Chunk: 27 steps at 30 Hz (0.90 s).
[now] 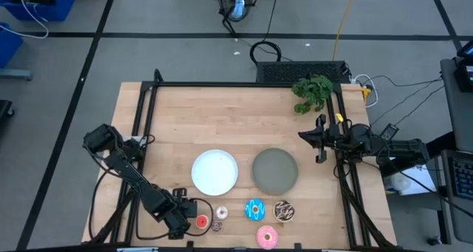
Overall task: Pick & Place donuts
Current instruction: Put the small blue doughnut on the white plate
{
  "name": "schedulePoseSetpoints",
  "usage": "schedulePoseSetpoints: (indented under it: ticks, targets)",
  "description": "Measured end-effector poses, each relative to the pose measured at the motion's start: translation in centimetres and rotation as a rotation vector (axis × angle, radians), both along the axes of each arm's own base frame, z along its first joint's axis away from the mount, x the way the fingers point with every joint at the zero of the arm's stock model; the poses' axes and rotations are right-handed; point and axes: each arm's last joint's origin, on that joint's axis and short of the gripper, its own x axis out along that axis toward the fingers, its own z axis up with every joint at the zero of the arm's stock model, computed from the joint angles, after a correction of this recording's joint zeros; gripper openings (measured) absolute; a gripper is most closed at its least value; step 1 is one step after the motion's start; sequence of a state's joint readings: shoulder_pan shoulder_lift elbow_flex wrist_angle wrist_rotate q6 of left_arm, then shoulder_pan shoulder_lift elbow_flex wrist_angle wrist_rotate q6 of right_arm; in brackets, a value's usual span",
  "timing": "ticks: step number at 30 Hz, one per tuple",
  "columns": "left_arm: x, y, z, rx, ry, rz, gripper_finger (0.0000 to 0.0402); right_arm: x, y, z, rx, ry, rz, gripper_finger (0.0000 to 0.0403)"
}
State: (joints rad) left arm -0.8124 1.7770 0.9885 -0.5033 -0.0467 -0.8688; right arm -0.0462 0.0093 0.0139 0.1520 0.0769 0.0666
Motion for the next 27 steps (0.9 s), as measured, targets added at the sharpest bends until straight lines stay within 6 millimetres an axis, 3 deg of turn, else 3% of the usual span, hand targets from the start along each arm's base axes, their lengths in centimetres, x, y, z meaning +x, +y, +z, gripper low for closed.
schedulePoseSetpoints:
  ticks: [4, 7, 18, 24, 27]
  targets:
    - [-0.2, 0.1, -0.5, 0.002, -0.025, 0.005, 0.0227, 0.0, 0.0, 0.0, 0.000, 0.000, 0.000, 0.0000]
    - [-0.4, 0.3, -0.8, 0.016, -0.019, 0.010, 0.0202, 0.0, 0.0, 0.0, 0.000, 0.002, 0.000, 0.0000]
    - [-0.4, 0.5, -1.0, 0.027, -0.008, -0.048, 0.0017, 0.0, 0.0, -0.1, 0.001, 0.007, 0.000, 0.0000]
    - [0.3, 0.1, 0.2, 0.063, 0.006, -0.118, 0.0020, 0.0, 0.0, -0.1, 0.001, 0.007, 0.000, 0.0000]
    - [1.0, 0.0, 2.2, 0.116, 0.031, -0.153, 0.0011, 0.0, 0.0, -0.1, 0.001, 0.007, 0.000, 0.0000]
